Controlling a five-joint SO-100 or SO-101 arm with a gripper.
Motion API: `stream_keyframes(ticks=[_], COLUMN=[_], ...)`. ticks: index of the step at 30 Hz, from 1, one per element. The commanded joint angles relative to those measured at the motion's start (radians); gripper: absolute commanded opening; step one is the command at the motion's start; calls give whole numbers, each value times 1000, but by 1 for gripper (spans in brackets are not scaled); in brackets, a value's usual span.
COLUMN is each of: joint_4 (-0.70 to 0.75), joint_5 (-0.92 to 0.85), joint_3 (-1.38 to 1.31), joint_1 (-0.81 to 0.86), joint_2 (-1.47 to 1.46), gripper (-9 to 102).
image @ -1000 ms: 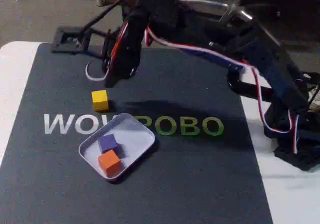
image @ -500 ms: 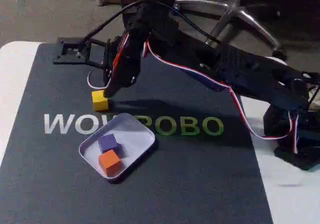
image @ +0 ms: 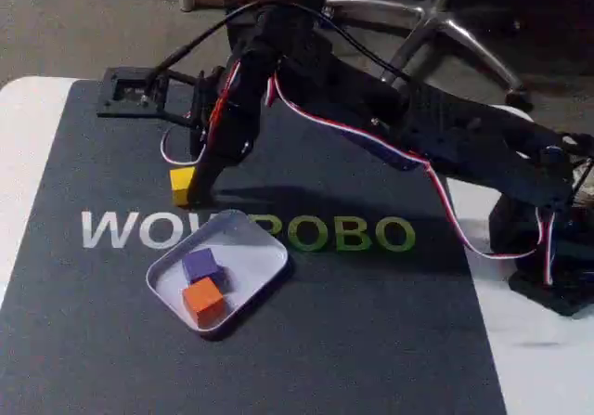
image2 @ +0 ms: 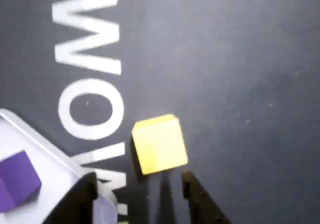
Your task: Move blocks one by one until all three blocks are in the tray.
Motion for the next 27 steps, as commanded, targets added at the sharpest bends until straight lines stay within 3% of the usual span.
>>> stream_keyframes(ticks=[1,9,27], joint_4=[-29,-110,-114], joint_5=[23,15,-81], joint_3=[-41,-41,-41], joint_1=[14,63,35], joint_2=[26,-23,-60], gripper=[20,20,19])
